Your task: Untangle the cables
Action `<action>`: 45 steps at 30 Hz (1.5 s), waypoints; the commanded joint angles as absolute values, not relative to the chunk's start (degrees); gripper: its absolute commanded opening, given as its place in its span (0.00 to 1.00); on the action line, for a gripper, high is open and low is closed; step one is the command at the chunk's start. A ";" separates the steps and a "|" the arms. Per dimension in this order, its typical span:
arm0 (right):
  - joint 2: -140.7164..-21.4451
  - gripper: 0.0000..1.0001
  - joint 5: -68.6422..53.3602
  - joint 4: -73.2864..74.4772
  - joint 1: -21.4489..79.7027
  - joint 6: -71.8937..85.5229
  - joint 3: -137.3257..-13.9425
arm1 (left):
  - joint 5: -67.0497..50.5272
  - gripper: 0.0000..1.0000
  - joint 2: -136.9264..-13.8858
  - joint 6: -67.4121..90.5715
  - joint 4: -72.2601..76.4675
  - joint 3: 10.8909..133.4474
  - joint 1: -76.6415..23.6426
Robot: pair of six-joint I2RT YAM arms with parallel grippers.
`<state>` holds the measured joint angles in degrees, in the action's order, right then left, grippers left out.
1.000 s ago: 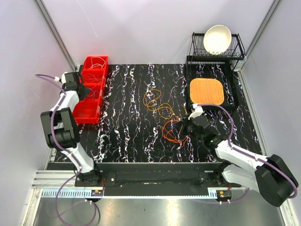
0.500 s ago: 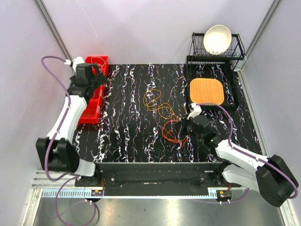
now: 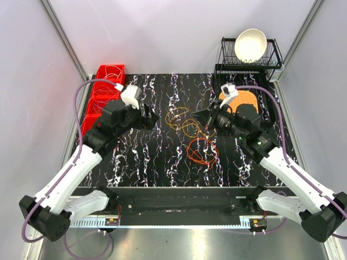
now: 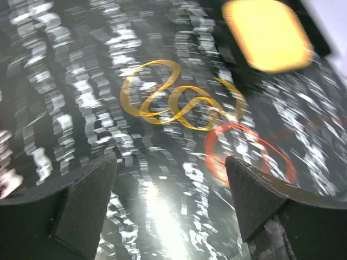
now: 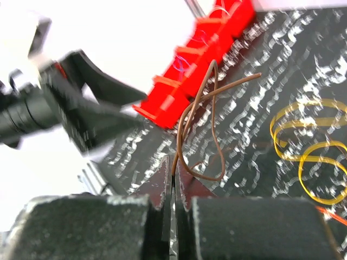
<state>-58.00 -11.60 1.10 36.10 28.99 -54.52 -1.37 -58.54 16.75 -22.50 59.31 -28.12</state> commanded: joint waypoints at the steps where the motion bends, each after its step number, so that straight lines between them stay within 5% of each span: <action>1: -58.71 0.00 -15.47 5.80 35.77 31.19 -58.36 | -11.51 0.84 -55.72 11.60 -16.00 59.33 -32.86; 10: -57.22 0.00 -16.08 5.54 35.77 34.54 -56.95 | -7.83 0.82 -61.60 8.79 -13.71 61.78 -44.11; 16: -56.34 0.00 -16.26 5.71 35.68 34.63 -56.95 | -3.44 0.70 -67.31 8.35 -13.10 63.98 -48.86; 23: -56.08 0.00 -16.52 5.71 35.68 34.54 -56.78 | -0.53 0.42 -70.31 9.14 -11.60 64.25 -49.75; 25: -55.99 0.00 -16.44 5.71 35.77 34.54 -56.51 | -0.18 0.06 -71.27 9.23 -11.69 64.86 -49.92; 26: -56.07 0.00 -16.17 5.71 35.77 34.37 -56.34 | 1.48 0.00 -71.45 9.58 -11.86 65.21 -49.92; 38: -58.44 0.01 -11.69 4.66 35.68 33.05 -54.40 | 3.08 0.00 -72.33 9.14 -22.14 83.74 -50.01; 39: -60.27 0.15 -11.17 4.40 35.77 33.13 -54.14 | 3.08 0.00 -72.33 9.58 -22.84 85.59 -49.84; 43: -70.20 0.37 -14.84 3.69 35.51 33.22 -55.72 | 0.36 0.00 -71.90 13.26 -24.43 94.81 -46.59; 45: -76.43 0.39 -17.91 3.34 35.59 34.27 -56.34 | -1.06 0.00 -72.07 13.98 -25.48 97.98 -45.01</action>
<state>-66.37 -13.63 3.44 35.94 33.89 -55.22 1.45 -73.01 11.14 -25.45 90.59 -48.21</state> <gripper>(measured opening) 0.369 0.008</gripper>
